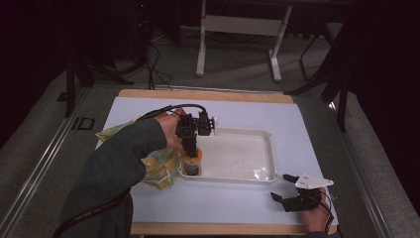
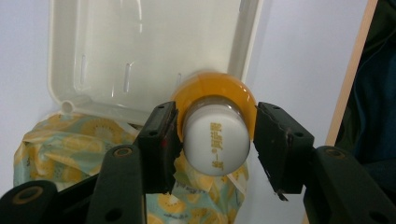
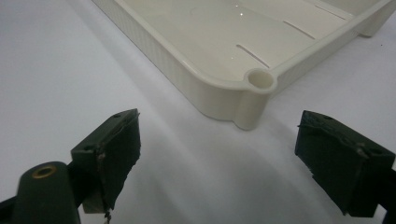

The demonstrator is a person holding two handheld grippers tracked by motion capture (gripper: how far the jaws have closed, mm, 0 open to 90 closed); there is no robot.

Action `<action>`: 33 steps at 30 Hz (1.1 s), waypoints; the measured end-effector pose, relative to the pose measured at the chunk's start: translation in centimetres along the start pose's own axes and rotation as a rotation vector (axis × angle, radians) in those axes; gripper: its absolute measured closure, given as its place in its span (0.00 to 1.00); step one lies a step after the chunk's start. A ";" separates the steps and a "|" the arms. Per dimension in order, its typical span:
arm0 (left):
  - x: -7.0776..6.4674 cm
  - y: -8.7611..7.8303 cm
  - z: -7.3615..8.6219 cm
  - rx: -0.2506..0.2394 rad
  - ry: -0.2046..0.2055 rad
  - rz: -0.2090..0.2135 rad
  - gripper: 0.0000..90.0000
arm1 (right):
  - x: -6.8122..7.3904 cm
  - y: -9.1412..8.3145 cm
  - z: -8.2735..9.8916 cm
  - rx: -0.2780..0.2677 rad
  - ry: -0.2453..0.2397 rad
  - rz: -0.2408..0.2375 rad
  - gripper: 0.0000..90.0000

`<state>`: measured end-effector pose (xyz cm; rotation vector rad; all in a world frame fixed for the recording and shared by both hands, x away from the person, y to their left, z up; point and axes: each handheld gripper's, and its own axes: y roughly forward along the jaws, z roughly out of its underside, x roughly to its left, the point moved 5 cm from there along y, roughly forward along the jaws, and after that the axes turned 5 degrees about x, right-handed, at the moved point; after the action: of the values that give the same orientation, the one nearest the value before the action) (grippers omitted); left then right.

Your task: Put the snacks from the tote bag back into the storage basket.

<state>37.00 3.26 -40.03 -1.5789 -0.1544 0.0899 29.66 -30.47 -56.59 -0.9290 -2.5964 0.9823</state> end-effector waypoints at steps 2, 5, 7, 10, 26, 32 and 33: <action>0.0 0.0 -0.1 -0.003 0.003 -0.006 0.55 | 0.0 0.0 0.0 0.000 0.000 0.000 0.15; 0.1 0.0 -0.2 -0.008 -0.001 -0.014 0.52 | 0.0 0.0 0.0 -0.001 0.000 -0.001 0.15; 0.1 -0.1 -0.3 -0.020 0.003 -0.021 0.51 | 0.0 0.0 0.0 -0.003 0.001 -0.002 0.15; 0.1 -0.3 -0.3 -0.031 0.005 -0.026 0.50 | 0.0 0.0 0.0 -0.003 0.000 -0.002 0.15; -0.6 -2.8 -0.9 -0.113 0.030 -0.088 0.52 | 0.0 0.0 0.0 -0.003 0.001 0.000 0.15; -0.3 -3.6 -0.9 -0.171 0.025 -0.127 0.52 | 0.0 0.0 0.0 -0.003 0.000 -0.001 0.15; -0.1 -4.0 -0.8 -0.199 0.017 -0.143 0.51 | 0.0 0.0 0.0 -0.003 0.000 -0.002 0.15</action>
<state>36.82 2.48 -36.06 -1.7613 -0.2693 -0.0526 29.67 -30.50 -56.57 -0.9270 -2.5994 0.9785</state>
